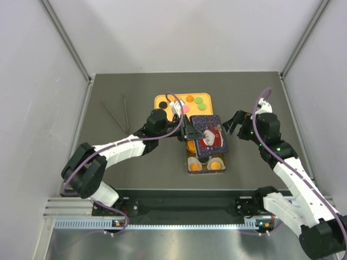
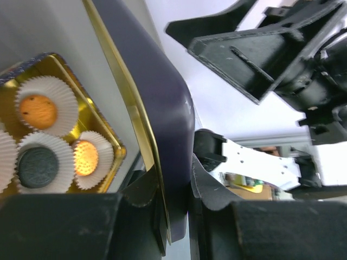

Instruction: Pack the cookies

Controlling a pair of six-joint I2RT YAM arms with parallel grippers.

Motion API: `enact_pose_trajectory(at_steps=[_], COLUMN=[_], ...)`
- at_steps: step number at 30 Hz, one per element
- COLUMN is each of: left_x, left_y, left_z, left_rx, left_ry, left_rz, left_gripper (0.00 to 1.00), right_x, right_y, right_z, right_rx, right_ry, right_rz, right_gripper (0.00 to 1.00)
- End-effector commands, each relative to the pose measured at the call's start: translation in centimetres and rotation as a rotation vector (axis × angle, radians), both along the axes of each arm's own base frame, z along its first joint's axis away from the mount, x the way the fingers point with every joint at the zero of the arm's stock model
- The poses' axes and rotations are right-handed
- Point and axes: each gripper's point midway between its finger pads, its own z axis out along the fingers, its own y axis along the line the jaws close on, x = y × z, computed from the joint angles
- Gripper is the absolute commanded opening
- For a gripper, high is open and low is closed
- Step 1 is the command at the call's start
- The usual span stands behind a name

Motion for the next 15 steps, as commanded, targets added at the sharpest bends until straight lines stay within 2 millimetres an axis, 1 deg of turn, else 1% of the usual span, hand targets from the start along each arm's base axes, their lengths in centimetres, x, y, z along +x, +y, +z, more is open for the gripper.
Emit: enact_pose_trajectory(at_steps=[1, 2, 3, 4, 5, 7, 8, 9, 15], left_x=[-0.7, -0.9, -1.0, -1.2, -1.2, -1.3, -1.4, -1.4, -1.9], left_y=[-0.2, -0.2, -0.2, -0.2, -0.2, -0.1, -0.1, 0.0, -0.1], left_z=[3.2, 2.3, 2.2, 1.9, 1.8, 1.2, 0.6, 0.3, -1.4], left_rx=[-0.164, -0.162, -0.170, -0.173, -0.181, -0.169, -0.157, -0.154, -0.131], left_ry=[-0.039, -0.002, 0.003, 0.012, 0.009, 0.020, 0.030, 0.032, 0.071], left_rz=[-0.064, -0.069, -0.078, -0.084, -0.086, -0.086, -0.087, -0.088, -0.125], left_gripper=[0.00, 0.00, 0.00, 0.00, 0.00, 0.00, 0.00, 0.00, 0.00], right_x=[1.3, 1.5, 1.5, 1.4, 1.5, 1.6, 1.7, 1.5, 1.5], right_y=[0.4, 0.4, 0.5, 0.5, 0.6, 0.7, 1.0, 1.2, 1.9], right_z=[0.7, 0.3, 0.0, -0.7, -0.8, -2.0, -2.0, -2.7, -3.7], right_rx=[0.007, 0.005, 0.004, 0.000, 0.001, -0.004, 0.006, 0.014, 0.049], right_ry=[-0.079, -0.072, -0.070, -0.059, -0.068, -0.051, -0.060, -0.050, -0.059], right_rz=[-0.008, -0.008, -0.004, -0.001, 0.001, 0.006, 0.017, 0.023, 0.050], right_gripper=[1.00, 1.00, 1.00, 1.00, 1.00, 1.00, 1.00, 1.00, 1.00])
